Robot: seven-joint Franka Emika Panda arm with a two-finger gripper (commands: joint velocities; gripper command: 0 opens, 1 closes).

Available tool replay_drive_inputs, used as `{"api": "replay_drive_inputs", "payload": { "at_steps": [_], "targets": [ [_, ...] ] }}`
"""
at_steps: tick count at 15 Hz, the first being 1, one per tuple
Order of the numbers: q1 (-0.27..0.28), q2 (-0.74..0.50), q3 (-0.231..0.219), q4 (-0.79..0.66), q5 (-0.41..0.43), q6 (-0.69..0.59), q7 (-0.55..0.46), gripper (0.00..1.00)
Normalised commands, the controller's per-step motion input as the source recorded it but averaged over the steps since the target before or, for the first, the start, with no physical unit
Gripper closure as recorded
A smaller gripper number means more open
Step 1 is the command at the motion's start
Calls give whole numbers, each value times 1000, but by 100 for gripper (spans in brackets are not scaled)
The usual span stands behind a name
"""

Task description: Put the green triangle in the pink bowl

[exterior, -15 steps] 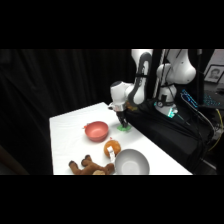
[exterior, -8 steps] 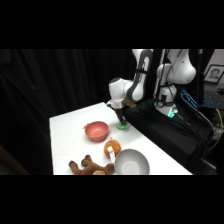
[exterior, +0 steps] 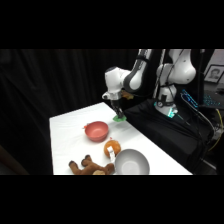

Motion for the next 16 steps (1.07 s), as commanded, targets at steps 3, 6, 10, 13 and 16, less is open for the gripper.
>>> {"api": "replay_drive_inputs", "payload": {
  "at_steps": [3, 6, 10, 13, 16],
  "targets": [
    [39, -317, -62, 82, -146, -329, 97, 92],
    [33, -310, -63, 84, -148, -310, 91, 92],
    [32, -262, -55, 91, -153, -284, 101, 92],
    [52, -95, -55, 224, -12, -260, 3, 93],
    [69, 44, -52, 329, 68, -253, -23, 94]
  ]
}}
